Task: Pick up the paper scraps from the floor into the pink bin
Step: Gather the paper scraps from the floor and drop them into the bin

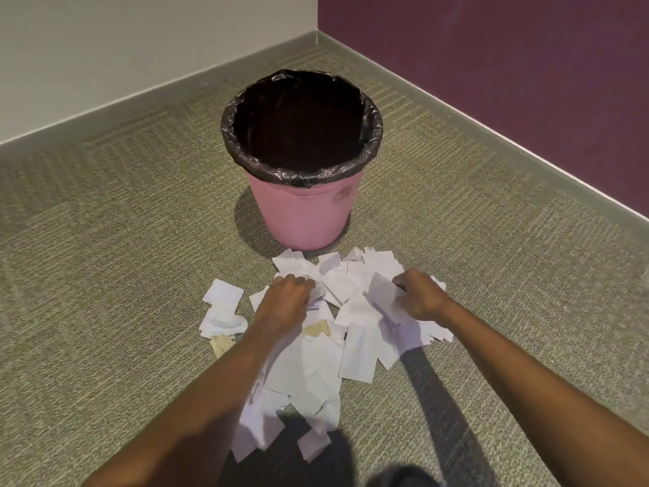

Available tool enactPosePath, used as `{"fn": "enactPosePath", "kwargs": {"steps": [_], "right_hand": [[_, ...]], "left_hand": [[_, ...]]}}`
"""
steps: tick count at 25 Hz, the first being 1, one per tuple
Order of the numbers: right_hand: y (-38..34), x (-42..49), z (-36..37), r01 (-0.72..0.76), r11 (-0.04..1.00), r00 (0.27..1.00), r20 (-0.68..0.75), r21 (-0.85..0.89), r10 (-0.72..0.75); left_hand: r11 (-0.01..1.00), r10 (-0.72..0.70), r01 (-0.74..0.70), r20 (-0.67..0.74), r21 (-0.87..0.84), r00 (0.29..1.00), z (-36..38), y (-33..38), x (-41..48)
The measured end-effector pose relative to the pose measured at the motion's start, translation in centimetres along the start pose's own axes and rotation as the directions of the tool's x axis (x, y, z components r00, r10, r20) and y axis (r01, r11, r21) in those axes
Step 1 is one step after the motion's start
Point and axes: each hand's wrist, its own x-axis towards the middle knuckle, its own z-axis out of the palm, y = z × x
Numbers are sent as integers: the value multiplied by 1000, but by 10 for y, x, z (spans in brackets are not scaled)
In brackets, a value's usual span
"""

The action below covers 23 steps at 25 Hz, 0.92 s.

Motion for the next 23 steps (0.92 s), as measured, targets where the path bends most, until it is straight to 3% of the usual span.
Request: {"fn": "enactPosePath", "kwargs": {"steps": [4,6,9,12,18,20,23], "right_hand": [[25,14,8,-67,991,992,-100,120,79],[31,23,20,-78,994,991,-106,72,85],[34,25,33,-126,992,992,-23,11,127],[37,28,44,-92,995,996,-20,-34,92],[29,26,53,13,980,999,-29,-197,-19],[25,24,59,14,974,999,-42,-228,-25],[16,19,64,-15,984,997,-73,-178,2]], "left_hand": [[960,281,-280,87,-30,956,-22,4,18],[925,369,-379,199,16,908,-23,17,35],[893,369,-442,422,87,828,-4,37,59],[859,358,-487,495,157,792,19,47,67],[814,401,-503,347,289,848,19,43,54],[866,370,-452,334,213,867,12,39,50],[963,271,-265,250,-59,930,-4,28,38]]}}
